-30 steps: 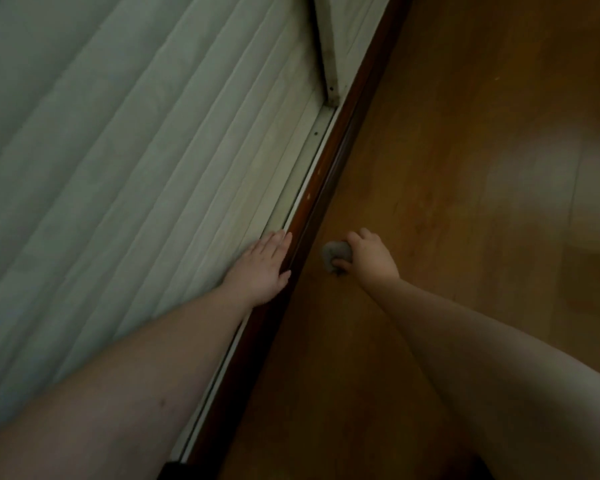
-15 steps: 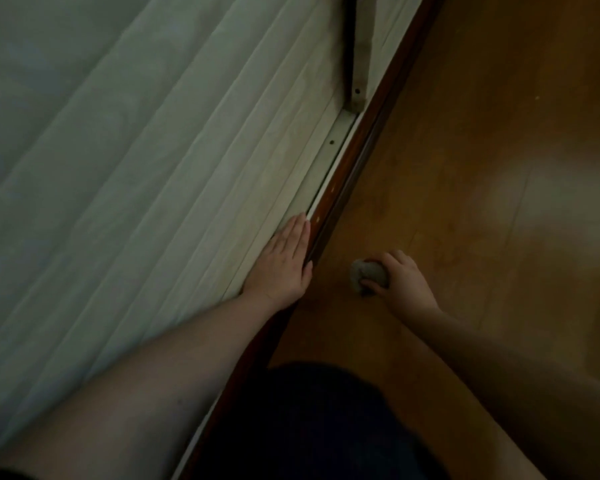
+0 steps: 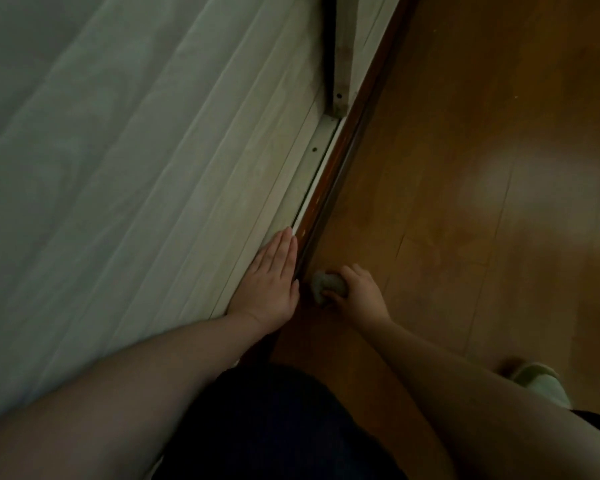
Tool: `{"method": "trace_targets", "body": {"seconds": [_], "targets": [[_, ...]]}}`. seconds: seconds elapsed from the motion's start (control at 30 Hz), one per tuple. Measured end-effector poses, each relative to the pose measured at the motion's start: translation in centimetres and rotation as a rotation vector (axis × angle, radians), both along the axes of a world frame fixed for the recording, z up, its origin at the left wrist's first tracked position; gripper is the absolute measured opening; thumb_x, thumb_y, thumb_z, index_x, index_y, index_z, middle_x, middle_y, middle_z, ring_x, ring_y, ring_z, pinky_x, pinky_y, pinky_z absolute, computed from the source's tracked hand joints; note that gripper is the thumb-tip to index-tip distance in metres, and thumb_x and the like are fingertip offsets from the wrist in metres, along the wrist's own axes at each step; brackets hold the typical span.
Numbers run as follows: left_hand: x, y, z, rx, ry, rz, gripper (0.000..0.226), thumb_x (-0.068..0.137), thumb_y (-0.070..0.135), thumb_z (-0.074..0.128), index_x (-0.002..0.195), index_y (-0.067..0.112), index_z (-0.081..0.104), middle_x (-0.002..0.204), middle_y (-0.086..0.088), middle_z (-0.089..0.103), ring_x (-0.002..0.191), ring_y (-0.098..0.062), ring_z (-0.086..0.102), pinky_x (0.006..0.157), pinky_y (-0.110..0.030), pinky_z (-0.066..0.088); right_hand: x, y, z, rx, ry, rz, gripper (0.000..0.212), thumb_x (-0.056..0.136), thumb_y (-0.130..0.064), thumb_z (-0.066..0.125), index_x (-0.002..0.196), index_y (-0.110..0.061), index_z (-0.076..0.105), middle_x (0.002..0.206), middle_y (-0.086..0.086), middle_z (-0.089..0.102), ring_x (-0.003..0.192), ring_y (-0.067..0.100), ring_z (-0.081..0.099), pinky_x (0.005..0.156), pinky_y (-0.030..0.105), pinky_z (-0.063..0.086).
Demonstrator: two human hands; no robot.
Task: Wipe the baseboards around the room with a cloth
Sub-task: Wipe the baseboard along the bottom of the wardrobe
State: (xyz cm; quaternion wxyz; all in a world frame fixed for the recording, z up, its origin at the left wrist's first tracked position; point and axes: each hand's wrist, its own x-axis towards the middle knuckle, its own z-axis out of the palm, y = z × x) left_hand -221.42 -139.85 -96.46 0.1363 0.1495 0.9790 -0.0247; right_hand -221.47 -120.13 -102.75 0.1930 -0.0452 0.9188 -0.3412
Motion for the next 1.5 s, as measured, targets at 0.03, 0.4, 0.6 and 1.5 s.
{"method": "trace_targets", "body": {"seconds": [0.03,0.4,0.6,1.5], "targets": [[-0.1,0.0,0.0,-0.021,-0.012,-0.002,0.074,0.103,0.043,0.017,0.152,0.004,-0.021,0.16,-0.012,-0.029,0.15,-0.024,-0.023,0.124,-0.038,-0.007,0.2,-0.3,-0.5,-0.012,0.012,0.006,0.041,0.084,-0.027,0.073,0.122,-0.024,0.057,0.113,-0.003,0.052,0.105,0.016,0.047,0.084,0.024,0.037],[0.0,-0.2,-0.6,-0.037,0.019,-0.032,0.077,0.1,0.044,0.021,0.153,0.002,-0.015,0.162,-0.017,-0.022,0.151,-0.028,-0.018,0.124,-0.039,-0.003,-3.0,-0.7,-3.1,-0.155,0.102,0.246,0.039,0.079,-0.028,0.078,0.113,-0.02,0.06,0.109,-0.001,0.057,0.1,0.013,0.049,0.085,0.026,0.041],[0.0,0.0,-0.5,-0.015,0.024,-0.032,0.076,0.097,0.044,0.023,0.155,-0.002,0.005,0.165,-0.02,-0.002,0.153,-0.031,-0.002,0.124,-0.044,0.012,-9.0,1.7,-3.0,-0.113,0.065,0.371,0.04,0.08,-0.022,0.077,0.116,-0.019,0.061,0.118,0.003,0.058,0.113,0.02,0.052,0.09,0.025,0.037],[0.0,0.3,-0.7,-0.039,0.102,0.005,0.065,0.095,0.027,0.025,0.153,-0.002,0.021,0.162,-0.019,0.018,0.149,-0.031,0.021,0.118,-0.043,0.027,0.6,-1.9,-4.0,-0.246,0.116,0.378,0.044,0.083,-0.03,0.074,0.121,-0.019,0.056,0.118,0.0,0.054,0.106,0.016,0.044,0.089,0.024,0.036]]}}
